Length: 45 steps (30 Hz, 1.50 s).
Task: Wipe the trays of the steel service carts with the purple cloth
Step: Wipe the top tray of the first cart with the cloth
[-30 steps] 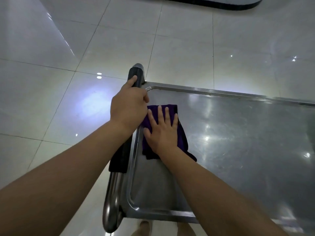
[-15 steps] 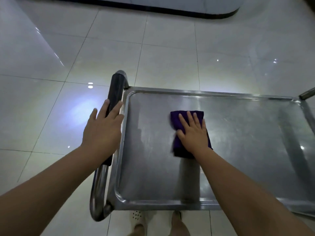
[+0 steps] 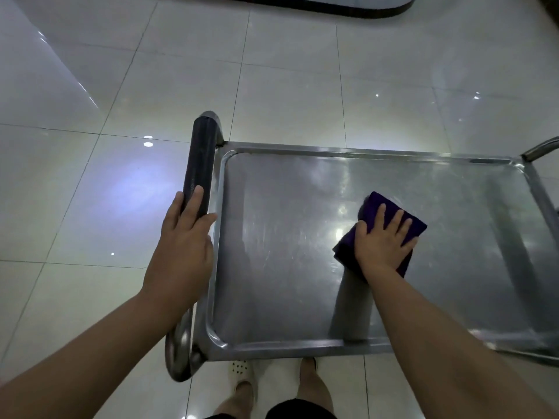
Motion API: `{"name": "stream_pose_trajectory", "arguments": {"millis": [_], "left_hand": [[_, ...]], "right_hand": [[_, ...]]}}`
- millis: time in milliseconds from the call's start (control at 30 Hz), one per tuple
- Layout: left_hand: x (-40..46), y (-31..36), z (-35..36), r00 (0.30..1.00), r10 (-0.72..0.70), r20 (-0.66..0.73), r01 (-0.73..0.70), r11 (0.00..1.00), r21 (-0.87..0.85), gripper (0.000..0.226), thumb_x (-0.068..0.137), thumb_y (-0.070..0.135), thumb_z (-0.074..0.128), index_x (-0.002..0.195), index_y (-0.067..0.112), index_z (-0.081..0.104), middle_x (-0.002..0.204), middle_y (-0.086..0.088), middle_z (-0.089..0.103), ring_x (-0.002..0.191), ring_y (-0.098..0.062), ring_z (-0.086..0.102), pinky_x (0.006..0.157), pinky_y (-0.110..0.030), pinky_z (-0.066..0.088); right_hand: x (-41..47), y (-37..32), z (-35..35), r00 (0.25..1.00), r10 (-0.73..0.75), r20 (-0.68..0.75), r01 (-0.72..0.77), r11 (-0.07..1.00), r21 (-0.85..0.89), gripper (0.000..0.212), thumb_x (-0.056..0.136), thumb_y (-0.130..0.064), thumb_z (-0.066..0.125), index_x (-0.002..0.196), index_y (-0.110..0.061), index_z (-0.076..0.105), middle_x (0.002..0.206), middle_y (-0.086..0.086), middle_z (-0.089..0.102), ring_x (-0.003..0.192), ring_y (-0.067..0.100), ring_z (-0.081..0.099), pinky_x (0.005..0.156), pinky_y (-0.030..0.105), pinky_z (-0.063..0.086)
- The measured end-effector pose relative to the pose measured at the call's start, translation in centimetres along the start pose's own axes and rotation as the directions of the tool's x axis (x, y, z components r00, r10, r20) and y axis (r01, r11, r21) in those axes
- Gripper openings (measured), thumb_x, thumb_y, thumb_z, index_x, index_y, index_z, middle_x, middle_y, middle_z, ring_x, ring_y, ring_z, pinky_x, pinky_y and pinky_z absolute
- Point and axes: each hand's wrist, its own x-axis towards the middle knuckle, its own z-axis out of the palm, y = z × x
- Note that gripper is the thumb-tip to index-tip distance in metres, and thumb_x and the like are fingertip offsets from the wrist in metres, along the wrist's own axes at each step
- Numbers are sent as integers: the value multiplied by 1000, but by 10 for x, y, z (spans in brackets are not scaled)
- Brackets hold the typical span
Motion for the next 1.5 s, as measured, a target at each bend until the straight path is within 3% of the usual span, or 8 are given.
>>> {"name": "stream_pose_trajectory", "arguments": {"millis": [400,700,867,1000,1100,1233,1367,1500], "left_hand": [[-9,-6,-4,995,48,-84,-52,998,-45,39,86,1,61,124,5,58,147,-10,42,142,-31,25,105,-35,22],[-12,-1,-8,991,-30,-133,10,990,-144,48,83,3,64,129,7,52,148,-5,37,143,-21,25,102,-26,29],[-15,2,-9,991,-1,-133,-9,997,-79,42,83,5,66,124,5,55,145,-8,42,138,-25,33,96,-38,44],[-17,5,-10,990,12,-141,-10,1000,16,39,79,5,70,116,2,60,134,-14,51,125,-33,47,83,-44,52],[-18,10,-9,976,76,-204,-46,988,148,33,71,0,74,102,-2,63,109,-21,58,99,-39,55,69,-44,52],[-19,18,-10,967,173,-188,-98,930,354,23,72,-2,72,93,-6,65,92,-22,61,81,-41,55,68,-46,51],[-29,24,-9,980,133,-150,-63,914,401,30,73,-3,72,102,-6,66,100,-23,61,88,-44,53,73,-52,51],[-56,22,3,999,34,-39,-21,959,282,52,77,-2,69,127,-1,55,141,-19,44,128,-39,37,99,-53,41]], "right_hand": [[-89,-118,36,918,-391,68,395,917,-55,67,97,-53,20,153,-28,-9,161,10,-14,147,30,-16,115,55,-12],[-151,-138,55,709,-696,109,703,709,-46,66,97,-56,17,151,-33,-11,160,6,-16,145,27,-22,114,52,-19],[-152,-104,53,592,-793,146,806,589,-64,64,93,-53,14,152,-35,-3,162,2,-9,146,23,-19,112,45,-22],[-127,-69,44,625,-766,149,779,624,-65,63,93,-49,16,152,-37,-3,162,0,-10,145,19,-20,113,42,-21],[-104,-41,35,674,-723,153,737,672,-74,65,90,-50,12,152,-37,-4,161,0,-11,147,20,-17,115,42,-19],[-67,-2,24,739,-664,116,673,736,-73,65,91,-51,14,152,-37,-2,162,0,-9,148,20,-13,117,42,-14],[-31,37,9,802,-590,89,596,799,-77,64,98,-45,32,153,-36,0,162,1,-6,149,20,-10,118,42,-11],[-5,73,0,853,-518,61,521,850,-77,62,98,-46,25,153,-34,1,162,2,-4,149,22,-9,117,42,-11]]}}
